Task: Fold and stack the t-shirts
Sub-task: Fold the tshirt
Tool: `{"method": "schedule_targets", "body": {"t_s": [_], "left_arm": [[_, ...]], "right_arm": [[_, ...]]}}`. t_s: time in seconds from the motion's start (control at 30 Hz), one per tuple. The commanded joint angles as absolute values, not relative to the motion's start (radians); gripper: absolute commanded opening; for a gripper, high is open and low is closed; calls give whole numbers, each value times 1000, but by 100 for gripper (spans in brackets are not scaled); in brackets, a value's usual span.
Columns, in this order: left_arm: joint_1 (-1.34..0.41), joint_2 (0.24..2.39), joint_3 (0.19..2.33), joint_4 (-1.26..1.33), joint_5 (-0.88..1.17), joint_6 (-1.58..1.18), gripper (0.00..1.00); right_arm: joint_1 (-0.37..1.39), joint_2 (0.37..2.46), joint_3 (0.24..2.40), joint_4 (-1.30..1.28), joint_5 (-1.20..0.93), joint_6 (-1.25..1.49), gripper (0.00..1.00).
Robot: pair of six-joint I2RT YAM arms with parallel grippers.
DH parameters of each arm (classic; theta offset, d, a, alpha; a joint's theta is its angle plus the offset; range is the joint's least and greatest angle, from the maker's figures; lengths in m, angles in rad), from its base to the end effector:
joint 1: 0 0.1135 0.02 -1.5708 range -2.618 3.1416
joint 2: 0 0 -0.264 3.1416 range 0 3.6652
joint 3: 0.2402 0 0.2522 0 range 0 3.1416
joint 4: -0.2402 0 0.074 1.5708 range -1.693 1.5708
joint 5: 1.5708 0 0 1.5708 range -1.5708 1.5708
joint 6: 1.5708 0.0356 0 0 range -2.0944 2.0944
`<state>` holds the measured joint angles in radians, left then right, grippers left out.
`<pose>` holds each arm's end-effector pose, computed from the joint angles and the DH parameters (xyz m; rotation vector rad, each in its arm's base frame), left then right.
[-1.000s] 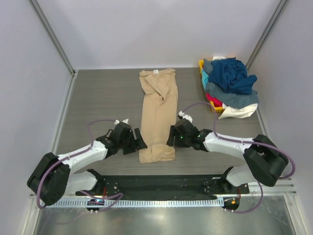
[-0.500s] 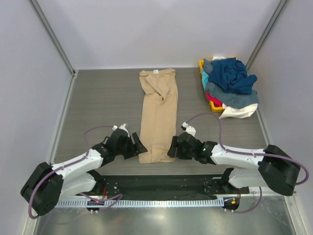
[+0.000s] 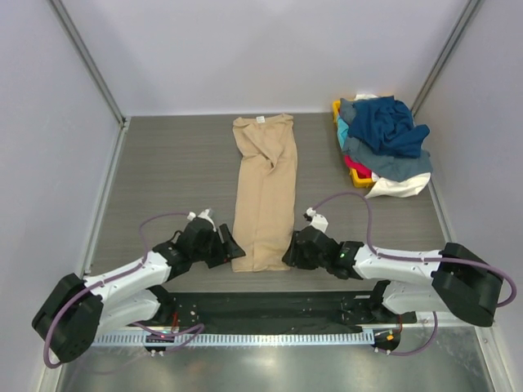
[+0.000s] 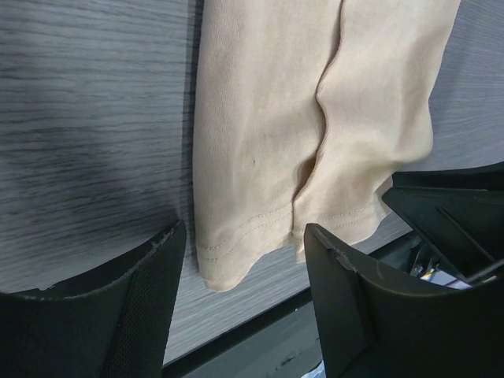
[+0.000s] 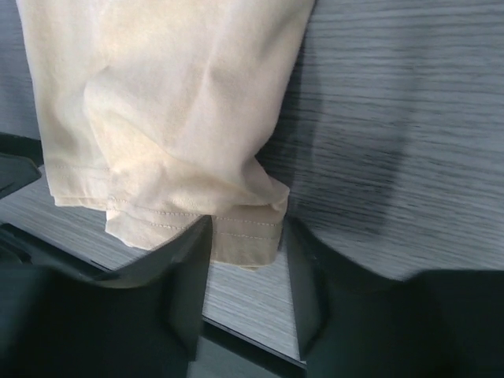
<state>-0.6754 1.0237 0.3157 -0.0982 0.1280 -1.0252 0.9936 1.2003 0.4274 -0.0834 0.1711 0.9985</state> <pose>0.1403 -0.1182 0.1464 -0.3845 2.5590 -0.8910 0.1214 0.1753 0.1491 0.0873 2.5326 0.6754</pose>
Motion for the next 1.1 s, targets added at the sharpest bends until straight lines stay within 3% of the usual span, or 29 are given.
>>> {"method": "schedule_targets", "body": {"t_s": [0.0,0.37,0.5,0.57,0.6,0.7,1.07], "left_arm": [[-707,1031,272,-203,130,-1048,64],[-793,948,212,-250,68,-1138,55],[-796,949,215,-256,8,-1123,33],[-795,966,229,-259,-27,-1105,27],[-795,974,244,-258,-35,-1101,17],[-796,992,261,-256,-51,-1094,0],[-965,793,400,-569,-70,-1201,0]], "right_arm": [[1017,1238,396,-89,170,1029,41],[1040,1235,385,-75,170,1046,9],[1042,1216,382,-84,166,1039,1],[1045,1200,380,-95,170,1037,1],[1045,1192,379,-110,178,1037,1],[1046,1152,376,-136,183,1037,1],[1166,1031,457,-371,242,1115,1]]}}
